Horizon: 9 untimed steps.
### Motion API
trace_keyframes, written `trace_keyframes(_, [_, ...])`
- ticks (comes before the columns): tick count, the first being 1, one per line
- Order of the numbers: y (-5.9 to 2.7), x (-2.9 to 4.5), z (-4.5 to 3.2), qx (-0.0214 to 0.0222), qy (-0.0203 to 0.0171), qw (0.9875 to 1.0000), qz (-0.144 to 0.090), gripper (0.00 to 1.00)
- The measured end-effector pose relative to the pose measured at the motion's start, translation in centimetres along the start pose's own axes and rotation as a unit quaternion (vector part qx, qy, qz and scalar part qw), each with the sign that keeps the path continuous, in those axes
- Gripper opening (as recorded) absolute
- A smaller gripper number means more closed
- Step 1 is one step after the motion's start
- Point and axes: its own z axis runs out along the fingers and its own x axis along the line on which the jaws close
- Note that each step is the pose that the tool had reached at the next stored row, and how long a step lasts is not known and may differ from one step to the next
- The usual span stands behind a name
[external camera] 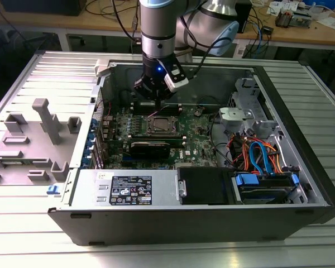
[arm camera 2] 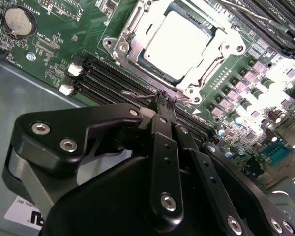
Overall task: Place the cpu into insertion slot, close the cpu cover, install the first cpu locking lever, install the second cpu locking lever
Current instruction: 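Install the first cpu locking lever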
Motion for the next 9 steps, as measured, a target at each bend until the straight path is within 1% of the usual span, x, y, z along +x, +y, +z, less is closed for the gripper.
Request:
trace_keyframes(5, [-0.03, -0.53, 0.28, 0.0, 0.0, 1.0, 0.0, 0.11])
trace_keyframes(9, [-0.04, -0.8, 0.44, 0.0, 0.0, 1.0, 0.001, 0.11])
